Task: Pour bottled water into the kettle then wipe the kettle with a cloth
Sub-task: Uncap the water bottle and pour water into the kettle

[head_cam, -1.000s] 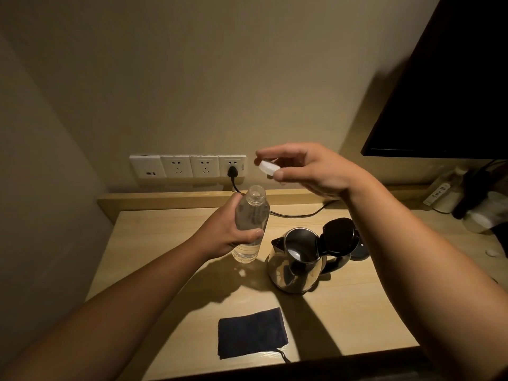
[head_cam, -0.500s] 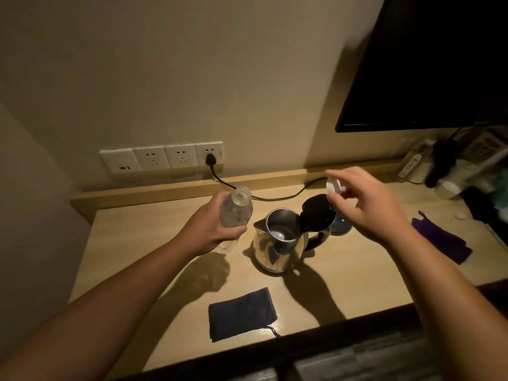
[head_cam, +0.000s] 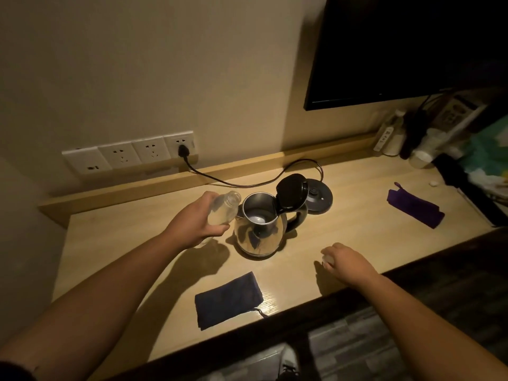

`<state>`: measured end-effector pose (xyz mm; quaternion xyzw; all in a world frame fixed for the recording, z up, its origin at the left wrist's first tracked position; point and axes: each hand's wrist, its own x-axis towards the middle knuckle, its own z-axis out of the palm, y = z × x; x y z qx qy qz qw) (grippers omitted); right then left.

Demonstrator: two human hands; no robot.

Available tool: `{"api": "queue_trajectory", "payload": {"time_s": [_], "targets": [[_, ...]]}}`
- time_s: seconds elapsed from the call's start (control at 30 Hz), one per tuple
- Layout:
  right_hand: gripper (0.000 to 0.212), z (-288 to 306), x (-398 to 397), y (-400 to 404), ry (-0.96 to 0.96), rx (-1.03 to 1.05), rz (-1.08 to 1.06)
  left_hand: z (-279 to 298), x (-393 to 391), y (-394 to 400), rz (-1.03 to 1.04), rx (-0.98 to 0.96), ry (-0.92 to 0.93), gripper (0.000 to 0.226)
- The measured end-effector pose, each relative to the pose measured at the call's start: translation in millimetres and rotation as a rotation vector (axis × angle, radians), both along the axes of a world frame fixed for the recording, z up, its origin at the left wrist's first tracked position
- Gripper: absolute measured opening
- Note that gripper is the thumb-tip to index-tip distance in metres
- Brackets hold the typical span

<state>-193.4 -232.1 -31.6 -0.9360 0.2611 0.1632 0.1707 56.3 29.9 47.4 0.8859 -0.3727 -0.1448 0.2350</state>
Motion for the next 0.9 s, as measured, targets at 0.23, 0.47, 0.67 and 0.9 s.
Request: {"api": "queue_trajectory", "payload": {"time_s": [0.23, 0.47, 0.67, 0.9], "targets": [[0.042, -12, 1, -5, 0.004, 0.002, -0.005, -6, 4, -12, -0.008, 0.060, -0.008, 0.071], [0.043, -17, 1, -8, 0.008, 0.006, -0.004, -2, 10, -25, -0.063, 0.164, -0.088, 0.070], [0.043, -16, 5, -12, 0.032, 0.006, -0.021, 4, 13, -31, -0.109, 0.268, -0.111, 0.068], [0.042, -16, 10, -14, 0.014, 0.017, -0.023, 8, 15, -35, -0.142, 0.349, -0.112, 0.067]]}}
